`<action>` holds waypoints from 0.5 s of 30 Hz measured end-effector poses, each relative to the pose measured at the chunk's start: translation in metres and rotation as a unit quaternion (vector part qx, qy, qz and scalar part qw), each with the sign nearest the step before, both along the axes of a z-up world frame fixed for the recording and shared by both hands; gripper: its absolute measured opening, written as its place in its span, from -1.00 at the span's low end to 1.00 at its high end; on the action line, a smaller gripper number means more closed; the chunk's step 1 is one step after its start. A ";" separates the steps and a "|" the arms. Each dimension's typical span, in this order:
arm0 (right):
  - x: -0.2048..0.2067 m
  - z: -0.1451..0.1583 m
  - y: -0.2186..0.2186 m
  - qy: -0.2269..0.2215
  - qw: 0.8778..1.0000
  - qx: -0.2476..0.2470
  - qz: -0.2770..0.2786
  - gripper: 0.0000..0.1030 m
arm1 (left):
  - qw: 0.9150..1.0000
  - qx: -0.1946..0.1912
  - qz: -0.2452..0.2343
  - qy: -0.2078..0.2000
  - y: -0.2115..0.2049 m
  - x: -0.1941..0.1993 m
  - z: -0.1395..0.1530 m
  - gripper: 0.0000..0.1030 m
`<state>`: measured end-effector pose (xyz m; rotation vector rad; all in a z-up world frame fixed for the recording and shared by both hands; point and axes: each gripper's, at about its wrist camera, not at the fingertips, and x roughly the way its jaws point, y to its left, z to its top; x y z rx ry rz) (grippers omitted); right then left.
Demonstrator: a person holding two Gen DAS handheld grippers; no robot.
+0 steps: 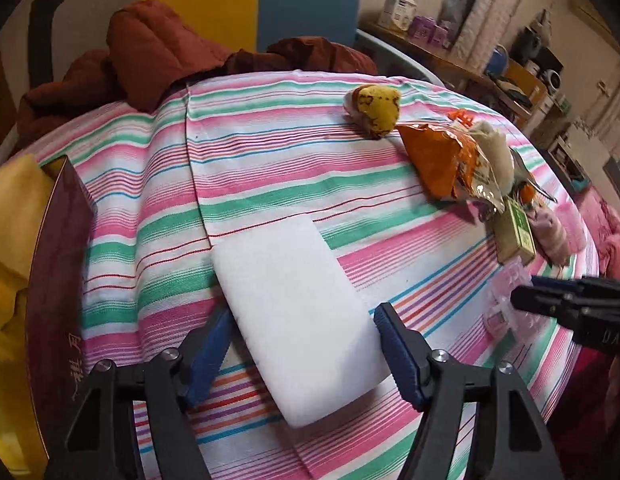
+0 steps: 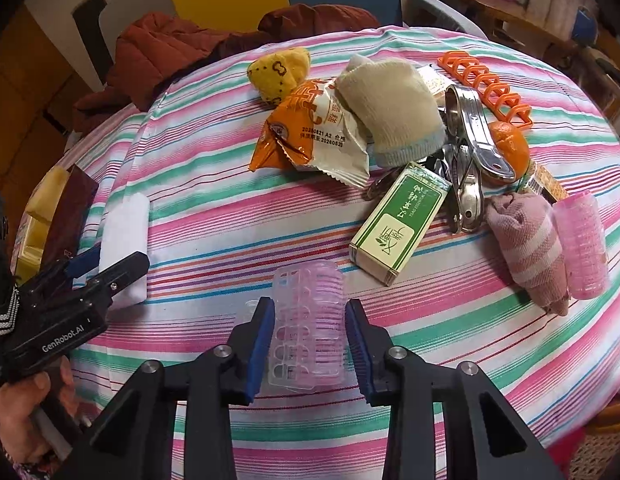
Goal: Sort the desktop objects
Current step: 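Grasp the white foam block with the left gripper while the right grasps the clear pink container, then carry the foam block and pink container over the gold tray and lower them in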
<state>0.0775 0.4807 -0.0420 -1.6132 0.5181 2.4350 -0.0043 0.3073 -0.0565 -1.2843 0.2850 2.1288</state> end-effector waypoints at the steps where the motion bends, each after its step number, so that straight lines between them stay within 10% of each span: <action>1: 0.001 0.000 0.001 0.001 1.000 -0.002 -0.001 -0.29 | 1.000 0.004 -0.002 0.001 -0.002 0.002 0.000 0.34; 15: 0.002 0.002 0.005 0.021 0.999 -0.035 -0.011 -0.39 | 0.996 0.087 -0.008 -0.027 -0.031 0.017 0.022 0.31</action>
